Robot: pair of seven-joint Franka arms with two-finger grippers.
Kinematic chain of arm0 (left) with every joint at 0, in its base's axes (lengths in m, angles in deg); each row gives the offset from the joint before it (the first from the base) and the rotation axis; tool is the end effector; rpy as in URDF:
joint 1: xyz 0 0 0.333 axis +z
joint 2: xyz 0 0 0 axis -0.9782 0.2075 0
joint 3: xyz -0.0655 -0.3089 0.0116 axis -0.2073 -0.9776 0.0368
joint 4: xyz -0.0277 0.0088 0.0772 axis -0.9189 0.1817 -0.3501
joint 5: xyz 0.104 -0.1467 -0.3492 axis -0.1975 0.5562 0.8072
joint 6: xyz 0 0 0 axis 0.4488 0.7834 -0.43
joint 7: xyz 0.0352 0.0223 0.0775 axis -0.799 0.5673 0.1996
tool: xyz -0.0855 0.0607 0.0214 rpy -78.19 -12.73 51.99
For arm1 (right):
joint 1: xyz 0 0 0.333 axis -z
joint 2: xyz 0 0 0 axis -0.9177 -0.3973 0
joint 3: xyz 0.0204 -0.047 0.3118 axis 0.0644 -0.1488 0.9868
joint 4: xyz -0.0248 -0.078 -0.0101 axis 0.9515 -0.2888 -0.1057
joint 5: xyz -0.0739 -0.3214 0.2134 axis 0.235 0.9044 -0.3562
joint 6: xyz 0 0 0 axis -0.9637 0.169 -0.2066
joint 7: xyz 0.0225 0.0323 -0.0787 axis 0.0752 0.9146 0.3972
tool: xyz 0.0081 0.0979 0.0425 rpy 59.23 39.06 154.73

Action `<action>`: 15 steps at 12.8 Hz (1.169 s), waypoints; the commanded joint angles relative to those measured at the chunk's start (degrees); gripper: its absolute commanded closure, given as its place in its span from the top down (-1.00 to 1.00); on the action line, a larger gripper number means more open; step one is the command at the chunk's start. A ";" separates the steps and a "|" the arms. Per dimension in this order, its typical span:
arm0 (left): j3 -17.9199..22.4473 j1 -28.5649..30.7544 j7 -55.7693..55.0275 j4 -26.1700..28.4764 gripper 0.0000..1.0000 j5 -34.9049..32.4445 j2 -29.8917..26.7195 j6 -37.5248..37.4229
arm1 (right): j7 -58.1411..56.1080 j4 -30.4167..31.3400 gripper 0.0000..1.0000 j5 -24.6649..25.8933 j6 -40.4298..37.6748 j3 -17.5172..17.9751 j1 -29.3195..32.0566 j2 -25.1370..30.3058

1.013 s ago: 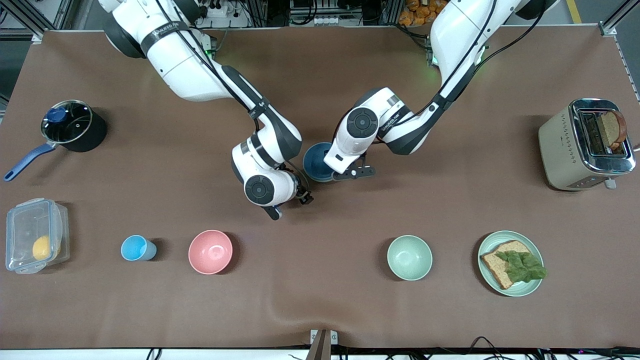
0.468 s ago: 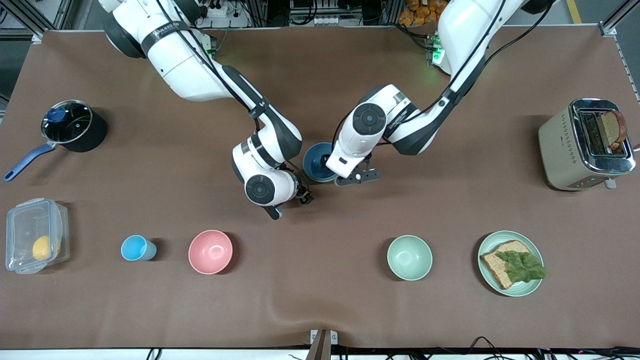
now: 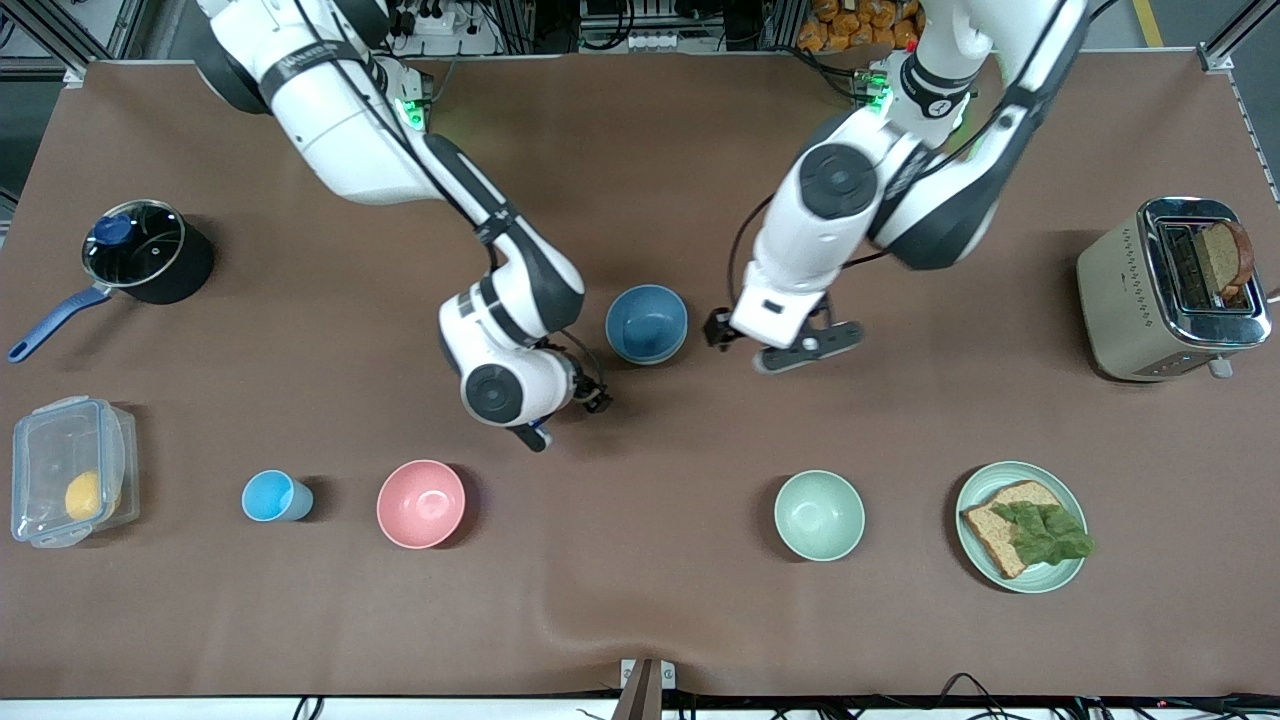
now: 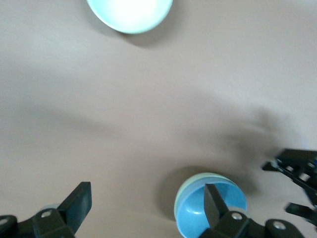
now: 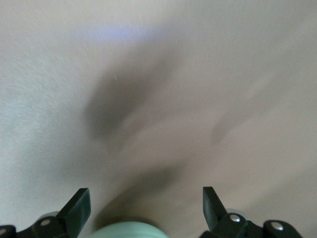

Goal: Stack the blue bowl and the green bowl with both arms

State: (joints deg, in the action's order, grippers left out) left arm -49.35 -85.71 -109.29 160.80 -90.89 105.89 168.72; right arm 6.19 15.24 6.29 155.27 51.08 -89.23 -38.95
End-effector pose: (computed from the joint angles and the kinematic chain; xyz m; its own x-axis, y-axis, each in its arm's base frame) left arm 0.5366 -0.3546 0.4236 0.9409 0.3386 0.0090 0.3373 -0.9391 0.0653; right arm 0.6011 0.3792 0.2104 0.6721 -0.6241 -0.3983 -0.6359 -0.7622 0.1212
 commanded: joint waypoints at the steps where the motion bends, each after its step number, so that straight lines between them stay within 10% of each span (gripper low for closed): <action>1: -0.33 4.06 2.66 1.52 1.00 -1.47 -5.68 -3.48 | -6.05 0.81 1.00 4.69 -3.61 0.31 1.37 4.15; 3: -0.42 8.53 10.02 1.43 1.00 -1.38 -9.02 -6.55 | -9.40 0.81 1.00 11.03 -6.60 0.48 1.37 4.86; 15: -0.60 23.31 30.60 -9.91 1.00 2.56 -16.24 -24.32 | -41.79 6.15 1.00 12.45 -14.43 0.31 9.00 17.32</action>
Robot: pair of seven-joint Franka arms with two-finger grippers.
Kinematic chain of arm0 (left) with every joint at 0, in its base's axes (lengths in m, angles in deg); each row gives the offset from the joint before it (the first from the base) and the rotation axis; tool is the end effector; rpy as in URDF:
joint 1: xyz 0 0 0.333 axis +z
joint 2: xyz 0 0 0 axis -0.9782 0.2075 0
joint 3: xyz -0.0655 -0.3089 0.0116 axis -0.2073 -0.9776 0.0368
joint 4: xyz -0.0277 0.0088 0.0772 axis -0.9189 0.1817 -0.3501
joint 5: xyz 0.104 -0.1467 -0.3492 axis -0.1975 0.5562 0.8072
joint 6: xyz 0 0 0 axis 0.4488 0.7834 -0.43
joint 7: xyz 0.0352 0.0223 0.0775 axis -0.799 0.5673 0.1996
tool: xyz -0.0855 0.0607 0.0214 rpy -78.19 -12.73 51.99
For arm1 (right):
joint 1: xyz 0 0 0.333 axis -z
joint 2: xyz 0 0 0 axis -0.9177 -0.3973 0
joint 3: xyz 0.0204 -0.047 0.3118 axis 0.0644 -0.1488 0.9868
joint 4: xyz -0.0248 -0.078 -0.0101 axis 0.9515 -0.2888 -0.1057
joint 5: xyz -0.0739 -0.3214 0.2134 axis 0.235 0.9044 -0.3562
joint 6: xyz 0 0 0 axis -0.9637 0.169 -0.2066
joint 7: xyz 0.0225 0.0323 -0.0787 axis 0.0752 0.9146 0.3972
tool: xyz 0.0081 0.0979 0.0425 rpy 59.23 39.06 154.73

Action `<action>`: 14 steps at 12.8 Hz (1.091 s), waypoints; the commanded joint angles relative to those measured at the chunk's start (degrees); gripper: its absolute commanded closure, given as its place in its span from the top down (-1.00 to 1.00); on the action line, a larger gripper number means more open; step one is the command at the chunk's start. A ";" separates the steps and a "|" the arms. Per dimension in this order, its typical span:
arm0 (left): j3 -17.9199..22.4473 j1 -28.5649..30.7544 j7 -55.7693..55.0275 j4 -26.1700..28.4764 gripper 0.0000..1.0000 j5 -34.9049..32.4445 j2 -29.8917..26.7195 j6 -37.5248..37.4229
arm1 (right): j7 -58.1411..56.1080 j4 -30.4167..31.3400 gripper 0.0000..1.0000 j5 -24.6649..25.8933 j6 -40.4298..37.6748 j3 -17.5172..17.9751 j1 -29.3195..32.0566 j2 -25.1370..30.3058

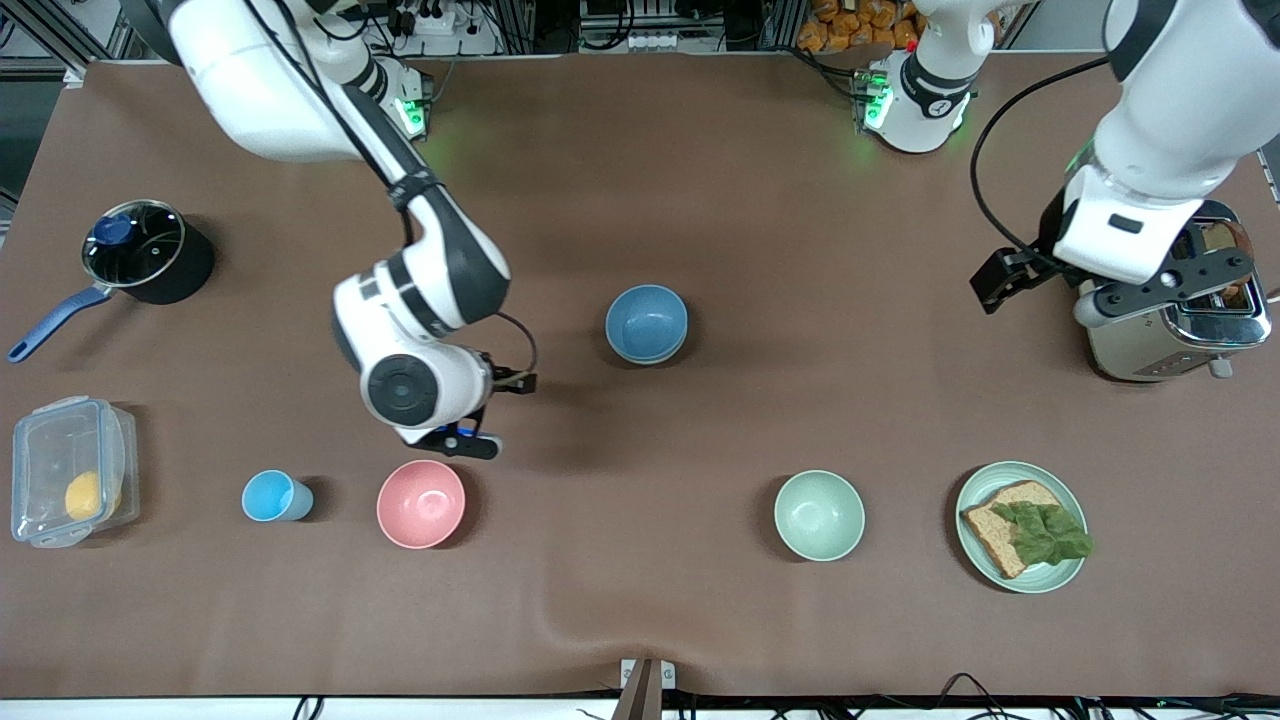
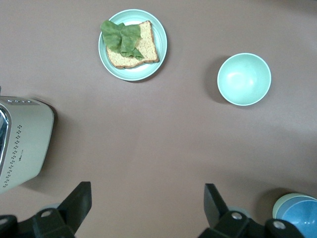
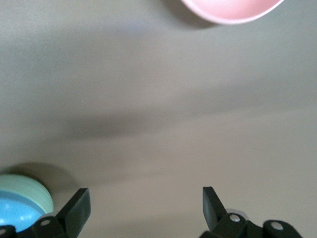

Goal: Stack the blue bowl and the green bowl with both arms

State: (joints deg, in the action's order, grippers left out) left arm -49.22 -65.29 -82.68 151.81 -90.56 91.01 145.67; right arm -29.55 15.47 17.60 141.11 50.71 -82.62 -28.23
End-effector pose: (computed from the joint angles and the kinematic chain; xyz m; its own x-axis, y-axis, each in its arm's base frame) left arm 0.5605 -0.1393 0.6054 0.9617 0.2598 0.0874 0.2659 -0.9616 -0.0673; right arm 0.6279 0.2843 0.3217 0.9343 -0.0983 -0.3427 -0.0880 -0.9951 0.0454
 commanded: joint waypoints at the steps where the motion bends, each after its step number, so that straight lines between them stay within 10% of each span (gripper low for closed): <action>1: 0.05 3.26 7.40 -1.01 1.00 3.72 -1.89 -1.53 | -11.76 8.21 1.00 1.15 -0.27 0.60 4.40 9.75; 7: 21.12 -10.16 19.20 -1.01 1.00 7.34 -4.53 -3.73 | -31.05 17.10 1.00 1.15 -1.49 -2.65 11.19 26.90; 14: 21.77 -10.62 19.48 -1.01 1.00 7.52 -4.79 -3.82 | -45.57 16.76 1.00 0.45 -7.73 -13.54 12.60 35.62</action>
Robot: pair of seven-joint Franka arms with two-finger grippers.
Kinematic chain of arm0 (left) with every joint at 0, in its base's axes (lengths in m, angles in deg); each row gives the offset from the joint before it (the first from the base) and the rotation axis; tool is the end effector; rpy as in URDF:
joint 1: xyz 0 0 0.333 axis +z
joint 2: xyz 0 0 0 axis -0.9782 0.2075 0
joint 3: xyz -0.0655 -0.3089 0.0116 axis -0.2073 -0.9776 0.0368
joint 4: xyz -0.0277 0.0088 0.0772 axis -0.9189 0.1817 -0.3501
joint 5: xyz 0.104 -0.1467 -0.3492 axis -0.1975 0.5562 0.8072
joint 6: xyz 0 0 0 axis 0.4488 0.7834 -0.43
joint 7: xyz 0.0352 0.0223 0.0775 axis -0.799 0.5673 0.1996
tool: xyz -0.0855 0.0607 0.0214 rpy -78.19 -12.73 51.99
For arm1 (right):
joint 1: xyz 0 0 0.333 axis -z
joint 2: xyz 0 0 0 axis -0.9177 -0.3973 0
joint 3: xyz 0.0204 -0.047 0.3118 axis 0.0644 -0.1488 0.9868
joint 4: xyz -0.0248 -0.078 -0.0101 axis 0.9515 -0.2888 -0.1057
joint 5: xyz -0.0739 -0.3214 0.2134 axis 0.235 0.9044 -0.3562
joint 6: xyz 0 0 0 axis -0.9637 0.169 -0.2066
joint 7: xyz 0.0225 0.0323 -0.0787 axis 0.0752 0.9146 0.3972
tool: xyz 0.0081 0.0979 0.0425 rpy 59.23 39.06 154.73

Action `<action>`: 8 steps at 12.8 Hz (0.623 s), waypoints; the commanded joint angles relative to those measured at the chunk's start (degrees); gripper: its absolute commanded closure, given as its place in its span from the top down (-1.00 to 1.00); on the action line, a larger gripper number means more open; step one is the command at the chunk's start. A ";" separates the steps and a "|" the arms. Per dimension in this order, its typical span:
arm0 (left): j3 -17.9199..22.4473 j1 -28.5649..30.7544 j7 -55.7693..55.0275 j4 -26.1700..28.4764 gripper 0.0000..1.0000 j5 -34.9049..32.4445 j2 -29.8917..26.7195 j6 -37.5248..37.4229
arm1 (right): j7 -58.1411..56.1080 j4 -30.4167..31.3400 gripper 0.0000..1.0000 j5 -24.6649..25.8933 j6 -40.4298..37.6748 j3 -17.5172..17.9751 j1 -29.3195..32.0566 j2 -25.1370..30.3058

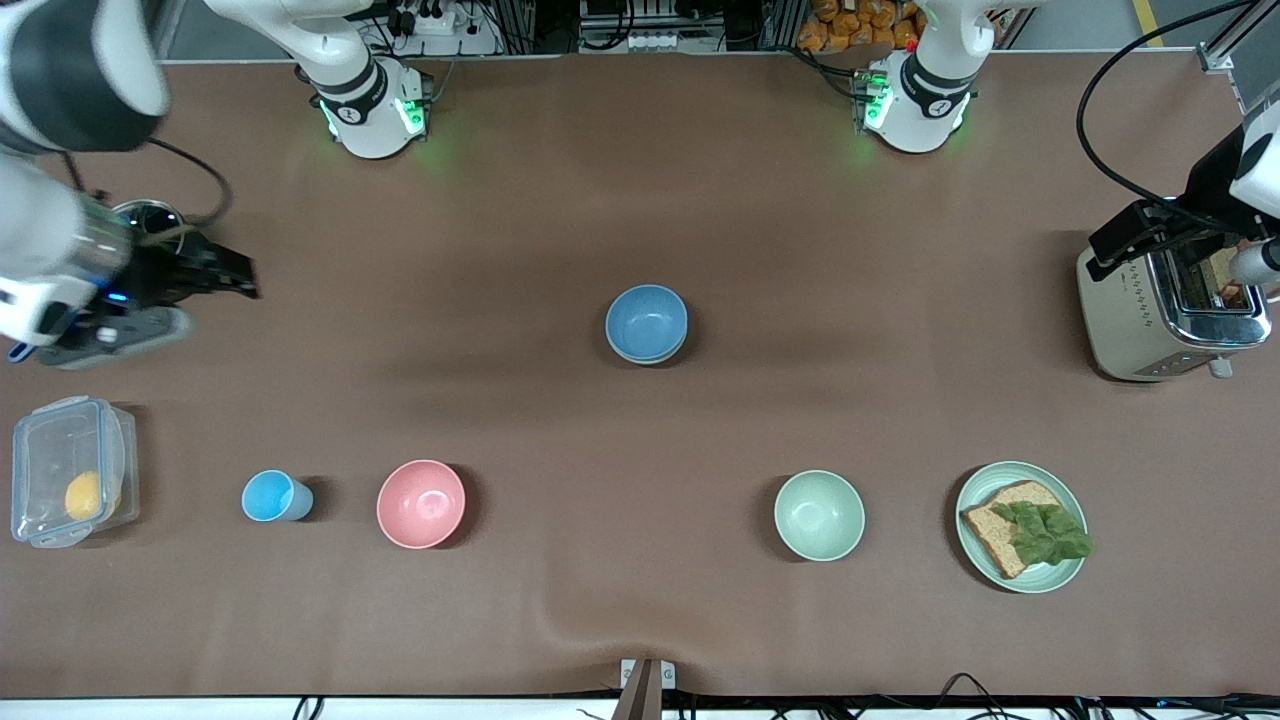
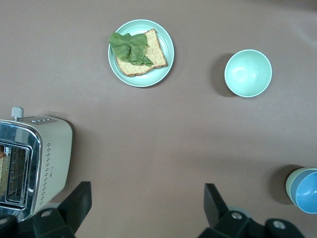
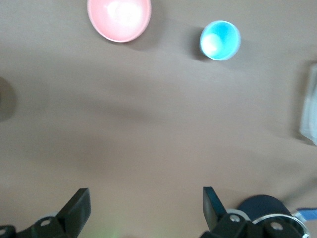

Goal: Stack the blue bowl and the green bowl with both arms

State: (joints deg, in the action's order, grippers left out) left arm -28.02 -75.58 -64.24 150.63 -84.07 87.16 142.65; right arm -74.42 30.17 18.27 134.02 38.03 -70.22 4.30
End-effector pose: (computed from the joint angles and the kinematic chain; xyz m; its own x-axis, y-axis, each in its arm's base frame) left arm 0.5526 -0.0477 0.6441 0.9874 0.1421 0.0701 0.1426 -0.9898 -0.0020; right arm 0.5724 0.0128 0.5563 0.9526 0.2714 -0.1377 0.2670 -0.9624 -0.0500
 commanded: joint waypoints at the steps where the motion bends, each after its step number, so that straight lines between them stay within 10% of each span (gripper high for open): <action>1: 0.57 -0.16 1.04 0.17 1.00 1.02 -0.94 -0.80 | 1.05 1.97 1.00 -1.10 -1.78 -1.92 0.20 3.71; 8: 0.48 -0.07 0.96 0.34 1.00 1.02 -0.94 -0.80 | 11.70 0.48 1.00 -4.01 -3.81 -2.90 0.90 4.94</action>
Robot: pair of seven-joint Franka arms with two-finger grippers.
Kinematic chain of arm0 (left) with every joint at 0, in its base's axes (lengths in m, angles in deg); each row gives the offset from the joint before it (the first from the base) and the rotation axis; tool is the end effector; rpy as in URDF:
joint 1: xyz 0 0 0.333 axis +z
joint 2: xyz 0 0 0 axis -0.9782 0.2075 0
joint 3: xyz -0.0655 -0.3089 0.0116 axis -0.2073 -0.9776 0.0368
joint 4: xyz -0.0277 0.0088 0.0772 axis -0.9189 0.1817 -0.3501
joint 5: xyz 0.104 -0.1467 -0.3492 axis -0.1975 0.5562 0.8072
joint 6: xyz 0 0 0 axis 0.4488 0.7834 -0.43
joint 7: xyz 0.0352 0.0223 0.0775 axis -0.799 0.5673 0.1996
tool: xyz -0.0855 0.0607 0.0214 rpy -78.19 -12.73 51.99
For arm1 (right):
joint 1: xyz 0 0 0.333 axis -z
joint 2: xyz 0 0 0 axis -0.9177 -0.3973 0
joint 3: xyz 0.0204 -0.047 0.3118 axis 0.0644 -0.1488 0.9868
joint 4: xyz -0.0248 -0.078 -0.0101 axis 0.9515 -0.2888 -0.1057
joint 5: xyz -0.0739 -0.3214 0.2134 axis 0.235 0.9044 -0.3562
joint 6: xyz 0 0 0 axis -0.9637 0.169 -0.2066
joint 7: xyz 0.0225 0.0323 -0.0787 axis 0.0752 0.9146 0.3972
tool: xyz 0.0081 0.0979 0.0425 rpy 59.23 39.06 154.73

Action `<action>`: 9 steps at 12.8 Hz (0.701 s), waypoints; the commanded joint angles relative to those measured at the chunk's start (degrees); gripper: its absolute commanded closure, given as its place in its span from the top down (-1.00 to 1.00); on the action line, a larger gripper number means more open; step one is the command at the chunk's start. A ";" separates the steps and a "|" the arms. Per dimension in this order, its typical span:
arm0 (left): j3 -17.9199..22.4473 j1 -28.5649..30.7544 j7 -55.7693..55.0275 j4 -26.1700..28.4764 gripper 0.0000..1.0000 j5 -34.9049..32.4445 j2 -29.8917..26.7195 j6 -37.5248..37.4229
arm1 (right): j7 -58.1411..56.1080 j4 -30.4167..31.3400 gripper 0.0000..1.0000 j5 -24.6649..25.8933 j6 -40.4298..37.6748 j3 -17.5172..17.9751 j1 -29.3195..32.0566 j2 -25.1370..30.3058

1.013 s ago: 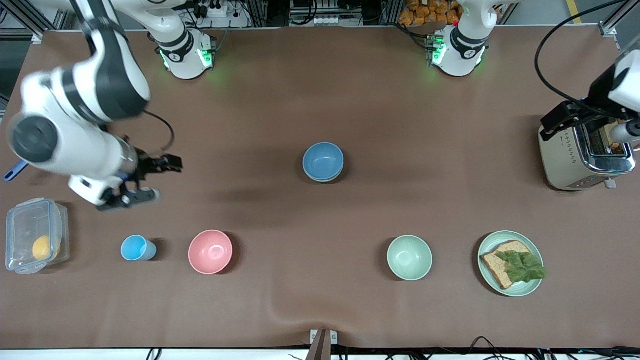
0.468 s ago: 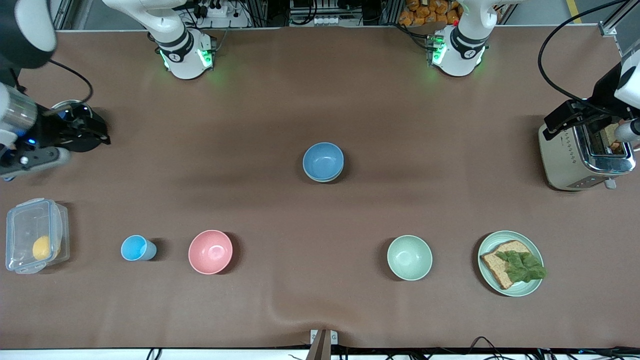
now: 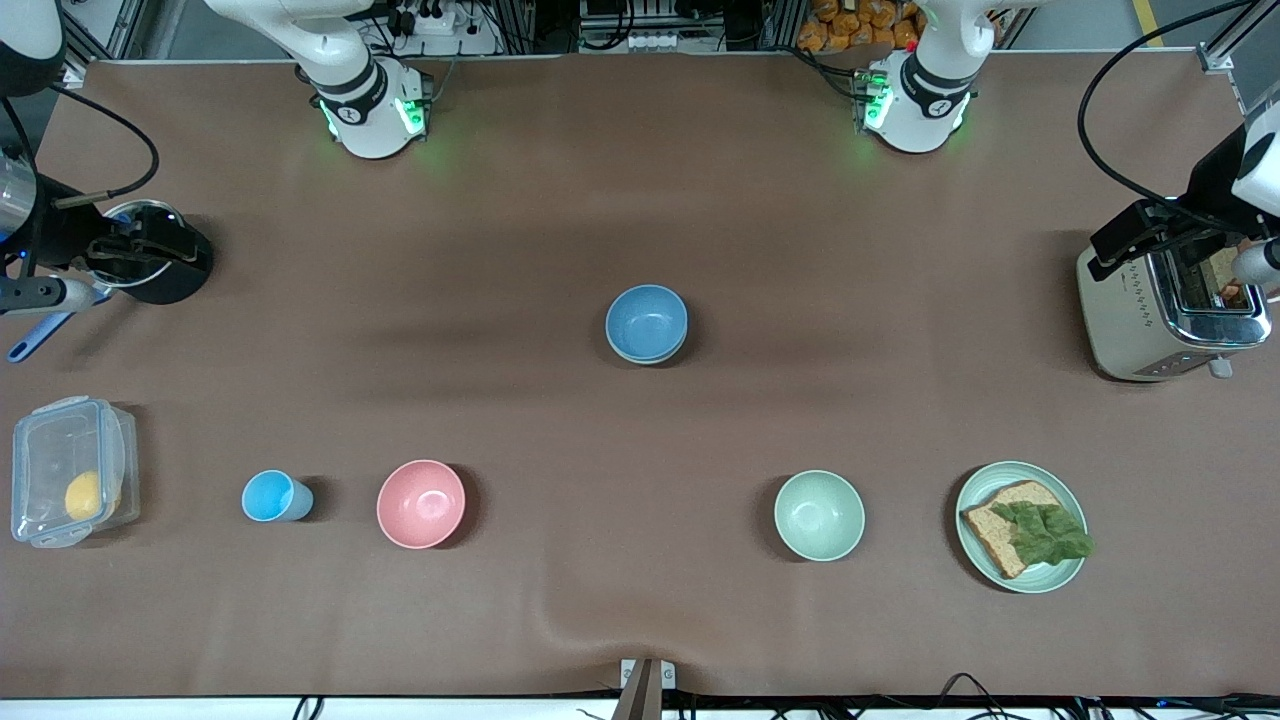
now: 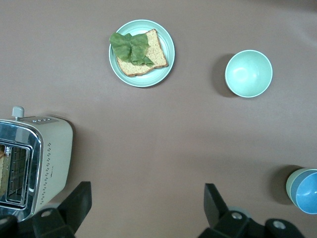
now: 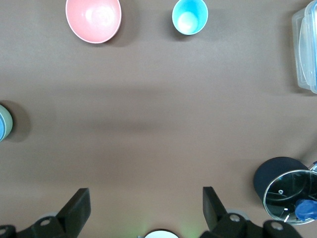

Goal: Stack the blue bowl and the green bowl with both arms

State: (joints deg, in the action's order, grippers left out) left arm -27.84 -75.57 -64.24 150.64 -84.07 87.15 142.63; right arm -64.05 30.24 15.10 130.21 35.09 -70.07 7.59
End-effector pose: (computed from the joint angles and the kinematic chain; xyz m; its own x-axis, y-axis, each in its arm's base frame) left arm 0.5527 -0.0458 0.6441 0.9869 0.1454 0.0697 0.1459 -0.9893 -0.0021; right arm 0.5509 -0.0111 0.5836 0.9876 0.0464 -0.1500 0.0345 -0.9961 -0.0813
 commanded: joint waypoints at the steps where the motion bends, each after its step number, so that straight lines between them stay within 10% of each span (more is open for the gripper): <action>1: 0.30 -0.26 0.96 0.34 1.00 1.02 -0.93 -0.78 | 1.50 0.14 1.00 -0.24 0.00 -0.04 0.84 2.26; 9: 0.30 -0.35 0.61 0.51 1.00 1.99 -0.84 -0.87 | 0.71 -0.48 1.00 1.26 0.17 -0.31 0.84 2.97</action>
State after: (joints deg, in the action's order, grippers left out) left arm -27.87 -75.64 -64.24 150.70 -83.44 87.15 142.59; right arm -63.48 29.72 15.77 130.34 34.27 -70.03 9.91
